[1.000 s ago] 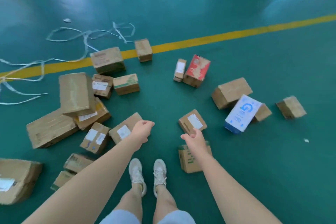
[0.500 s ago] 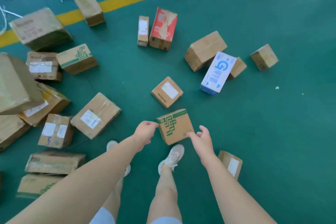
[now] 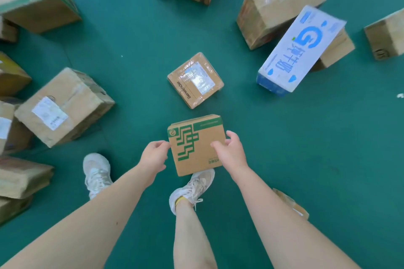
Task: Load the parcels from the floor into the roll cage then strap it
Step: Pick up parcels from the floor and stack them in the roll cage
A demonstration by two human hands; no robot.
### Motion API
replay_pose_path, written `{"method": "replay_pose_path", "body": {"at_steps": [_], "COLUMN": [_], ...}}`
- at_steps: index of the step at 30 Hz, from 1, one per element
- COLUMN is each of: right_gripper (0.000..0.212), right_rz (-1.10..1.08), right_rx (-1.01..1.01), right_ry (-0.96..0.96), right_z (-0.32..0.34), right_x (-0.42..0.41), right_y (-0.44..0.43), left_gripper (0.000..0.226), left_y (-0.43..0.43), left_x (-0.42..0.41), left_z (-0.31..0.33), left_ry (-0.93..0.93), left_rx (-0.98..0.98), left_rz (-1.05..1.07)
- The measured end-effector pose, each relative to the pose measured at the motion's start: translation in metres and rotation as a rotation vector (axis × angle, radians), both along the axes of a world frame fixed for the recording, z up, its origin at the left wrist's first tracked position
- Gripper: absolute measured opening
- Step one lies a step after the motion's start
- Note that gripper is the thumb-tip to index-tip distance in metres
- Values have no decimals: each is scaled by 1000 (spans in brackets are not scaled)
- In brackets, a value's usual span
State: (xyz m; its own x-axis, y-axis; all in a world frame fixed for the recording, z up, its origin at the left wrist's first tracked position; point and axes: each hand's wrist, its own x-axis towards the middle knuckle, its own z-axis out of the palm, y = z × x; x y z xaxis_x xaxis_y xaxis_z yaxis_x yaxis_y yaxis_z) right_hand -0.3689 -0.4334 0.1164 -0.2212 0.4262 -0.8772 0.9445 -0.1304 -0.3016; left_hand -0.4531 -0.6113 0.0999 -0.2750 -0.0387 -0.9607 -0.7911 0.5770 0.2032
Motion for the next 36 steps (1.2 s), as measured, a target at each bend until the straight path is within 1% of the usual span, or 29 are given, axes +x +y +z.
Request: {"method": "replay_pose_path", "body": {"at_steps": [1,2,3,4,5,6,8,10,12,14,17,21,24,25,26,29,31,32,35,36], "right_gripper": [59,53,48,51,58,64,73,80,86,84,84,95,100,98,93,64,56,55,67,66], "right_rz": [14,32,50,64,84,114,128,82,70,64,8,-142,-294,-342,-390,-534,-647,-716,-946,-1013], "right_rx": [0,3,11,17,20,27,20,-27,-48,-58,-66,-66,-64,-52,-38,24,68,81,113,130], "right_ry": [-3,-7,-8,-9,-14,-21,-14,-9,-12,-12,-22,-34,-43,-46,-47,-25,-14,-3,66,88], "right_z": [-21,-40,-60,-77,-94,-109,-133,-147,-153,-154,-142,-108,-78,-66,-52,-7,25,45,95,114], "right_x": [-1,-2,-3,-4,-6,-7,-11,-13,-13,-9,-1,25,50,56,62,77,88,93,106,113], "right_y": [6,11,15,19,22,24,27,27,27,28,25,19,14,12,11,9,8,6,-1,-5], "left_gripper": [18,16,33,49,58,61,54,43,41,44,61,64,82,84,82,64,60,60,63,63], "left_y": [5,10,13,16,18,20,25,30,33,35,36,43,54,57,62,81,95,103,121,126], "left_x": [3,5,6,6,6,7,9,9,11,11,15,23,26,27,27,30,31,32,34,37], "left_z": [-22,-40,-59,-76,-93,-107,-132,-146,-155,-153,-139,-101,-65,-52,-39,5,37,56,105,124], "left_ry": [-8,-5,9,25,36,46,70,96,91,80,5,-4,12,16,27,85,118,134,150,155], "left_rx": [-7,-21,-38,-65,-90,-107,-115,-113,-109,-106,-130,-150,-189,-198,-199,-165,-138,-116,-30,-3], "left_rz": [10,17,25,33,45,58,79,80,99,129,143,102,18,-25,-79,-261,-391,-461,-592,-626]}}
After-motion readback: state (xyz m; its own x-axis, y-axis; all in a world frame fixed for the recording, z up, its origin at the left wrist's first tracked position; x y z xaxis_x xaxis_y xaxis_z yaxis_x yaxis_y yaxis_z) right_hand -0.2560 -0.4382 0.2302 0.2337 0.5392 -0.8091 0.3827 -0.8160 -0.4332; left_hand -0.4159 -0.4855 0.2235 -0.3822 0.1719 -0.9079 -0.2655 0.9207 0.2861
